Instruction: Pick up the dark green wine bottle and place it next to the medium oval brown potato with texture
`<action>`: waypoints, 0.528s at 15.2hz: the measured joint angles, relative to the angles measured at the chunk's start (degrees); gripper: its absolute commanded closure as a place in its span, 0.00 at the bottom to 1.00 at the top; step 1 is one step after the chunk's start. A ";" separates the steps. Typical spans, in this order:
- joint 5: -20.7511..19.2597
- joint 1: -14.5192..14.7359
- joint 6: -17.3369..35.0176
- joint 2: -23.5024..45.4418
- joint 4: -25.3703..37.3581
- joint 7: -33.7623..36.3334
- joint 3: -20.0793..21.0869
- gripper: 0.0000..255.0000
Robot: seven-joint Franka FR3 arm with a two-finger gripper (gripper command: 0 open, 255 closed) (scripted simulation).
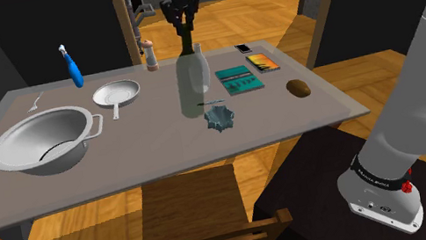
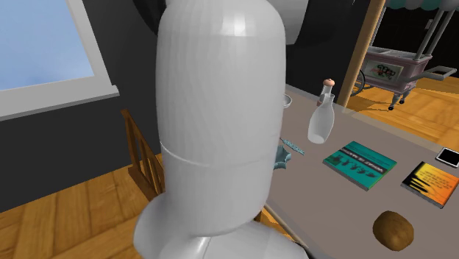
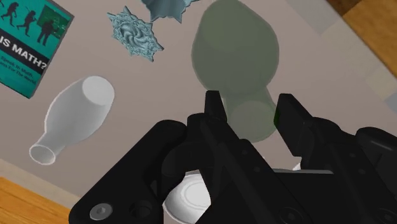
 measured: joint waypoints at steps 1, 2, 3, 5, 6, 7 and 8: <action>0.47 -0.76 0.29 -1.36 -1.50 -1.23 -0.51 1.00; 1.02 -1.69 0.57 -3.03 -3.29 -2.76 -1.18 1.00; 1.42 -2.36 0.53 -4.40 -4.48 -4.01 -1.74 1.00; 2.06 -3.72 1.61 -6.64 -7.52 -6.58 -3.00 1.00; 2.34 -4.38 2.03 -7.71 -8.92 -7.91 -3.67 1.00; 2.71 -5.16 2.61 -9.20 -10.88 -9.50 -4.50 1.00; 2.87 -5.81 2.87 -9.86 -11.69 -10.90 -5.24 1.00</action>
